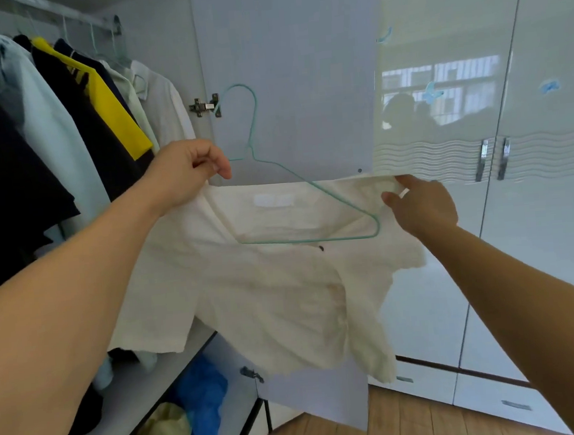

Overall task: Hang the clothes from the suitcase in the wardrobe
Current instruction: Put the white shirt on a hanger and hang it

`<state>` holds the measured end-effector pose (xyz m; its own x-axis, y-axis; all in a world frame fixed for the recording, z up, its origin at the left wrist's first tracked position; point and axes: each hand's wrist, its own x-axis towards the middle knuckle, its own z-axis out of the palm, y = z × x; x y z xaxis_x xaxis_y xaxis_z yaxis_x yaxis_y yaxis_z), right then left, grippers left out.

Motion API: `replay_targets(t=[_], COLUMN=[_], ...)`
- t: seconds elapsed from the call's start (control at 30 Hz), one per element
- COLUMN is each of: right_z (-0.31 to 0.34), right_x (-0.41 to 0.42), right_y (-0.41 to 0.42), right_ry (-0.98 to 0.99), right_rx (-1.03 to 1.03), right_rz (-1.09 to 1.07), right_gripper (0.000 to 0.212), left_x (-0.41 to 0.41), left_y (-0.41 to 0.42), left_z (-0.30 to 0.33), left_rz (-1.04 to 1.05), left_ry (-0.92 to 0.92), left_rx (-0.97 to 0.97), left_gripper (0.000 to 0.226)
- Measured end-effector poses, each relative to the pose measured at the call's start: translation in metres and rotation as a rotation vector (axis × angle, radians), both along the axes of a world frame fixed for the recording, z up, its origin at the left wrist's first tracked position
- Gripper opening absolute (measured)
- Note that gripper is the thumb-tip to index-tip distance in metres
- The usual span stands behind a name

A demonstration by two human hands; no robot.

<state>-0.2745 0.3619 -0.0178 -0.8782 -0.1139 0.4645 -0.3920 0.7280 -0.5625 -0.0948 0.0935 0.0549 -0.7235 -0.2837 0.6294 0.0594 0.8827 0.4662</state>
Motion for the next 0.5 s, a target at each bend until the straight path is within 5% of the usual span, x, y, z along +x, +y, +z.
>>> replay_targets(t=[0.2,0.33,0.5], right_z=[0.024,0.027,0.035], right_x=[0.015,0.018,0.024], right_y=[-0.01,-0.013,-0.015], right_ry=[0.147,0.01,0.057], right_rx=[-0.038,0.316,0.151], right_rz=[0.018,0.083,0.201], right_gripper=[0.025,0.039,0.062], left_x=[-0.019,-0.022,-0.02], left_y=[0.02,0.025,0.031], left_z=[-0.005,0.0,-0.005], left_rz=[0.283,0.26,0.221], left_ry=[0.197,0.277,0.256], left_rx=[-0.077,-0.037,-0.197], left_gripper=[0.027,0.029,0.029])
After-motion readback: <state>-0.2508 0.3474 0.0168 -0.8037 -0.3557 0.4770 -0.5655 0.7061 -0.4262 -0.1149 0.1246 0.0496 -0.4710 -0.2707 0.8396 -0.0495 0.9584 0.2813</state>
